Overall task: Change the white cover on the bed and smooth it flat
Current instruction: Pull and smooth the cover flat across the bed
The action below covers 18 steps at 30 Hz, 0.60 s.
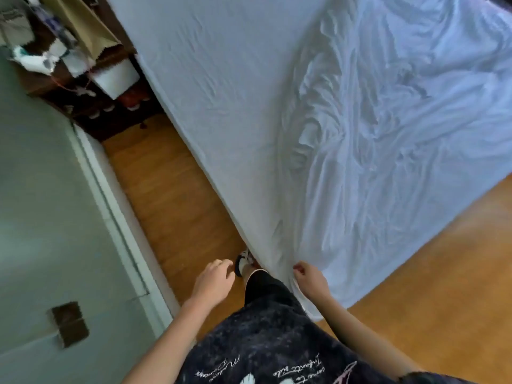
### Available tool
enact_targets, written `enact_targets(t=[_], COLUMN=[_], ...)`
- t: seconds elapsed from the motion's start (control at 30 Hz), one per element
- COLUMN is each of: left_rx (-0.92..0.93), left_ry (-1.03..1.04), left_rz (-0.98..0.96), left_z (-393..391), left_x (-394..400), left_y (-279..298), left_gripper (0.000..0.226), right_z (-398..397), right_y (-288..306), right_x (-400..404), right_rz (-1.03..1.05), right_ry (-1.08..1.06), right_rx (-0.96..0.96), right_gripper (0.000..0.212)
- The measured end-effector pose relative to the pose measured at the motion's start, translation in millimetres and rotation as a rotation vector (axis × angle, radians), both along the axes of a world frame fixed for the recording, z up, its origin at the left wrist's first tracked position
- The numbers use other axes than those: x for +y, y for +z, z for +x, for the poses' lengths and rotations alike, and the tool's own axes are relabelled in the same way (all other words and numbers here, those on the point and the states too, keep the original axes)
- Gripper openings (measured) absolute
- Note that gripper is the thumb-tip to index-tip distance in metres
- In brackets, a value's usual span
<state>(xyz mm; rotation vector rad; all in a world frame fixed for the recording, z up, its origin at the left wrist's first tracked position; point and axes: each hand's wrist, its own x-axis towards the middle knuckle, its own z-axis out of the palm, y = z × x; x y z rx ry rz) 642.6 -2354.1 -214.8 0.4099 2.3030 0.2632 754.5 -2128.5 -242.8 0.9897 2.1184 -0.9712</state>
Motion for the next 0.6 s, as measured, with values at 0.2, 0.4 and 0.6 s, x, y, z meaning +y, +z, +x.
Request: enact_targets(t=[0.2,0.4,0.6], left_rx=[-0.035,-0.049,0.028], left_ry=[-0.324,-0.645,-1.067], left_rz=[-0.022,-0.041,0.052], left_z=[-125,-237,-333], left_x=[54,124,221], left_y=[4,-4,-26], left_gripper=[0.042,0.042,0.041], right_z=[-98,-192,-253], right_y=[-4,6,-19], right_x=[32,72,111], right_rz=[0.043,0.186,0.488], right_ry=[-0.321,-0.56,-0.777], right_rx=[0.052,0.235,0.255], right_gripper=[0.036,0.035,0.043])
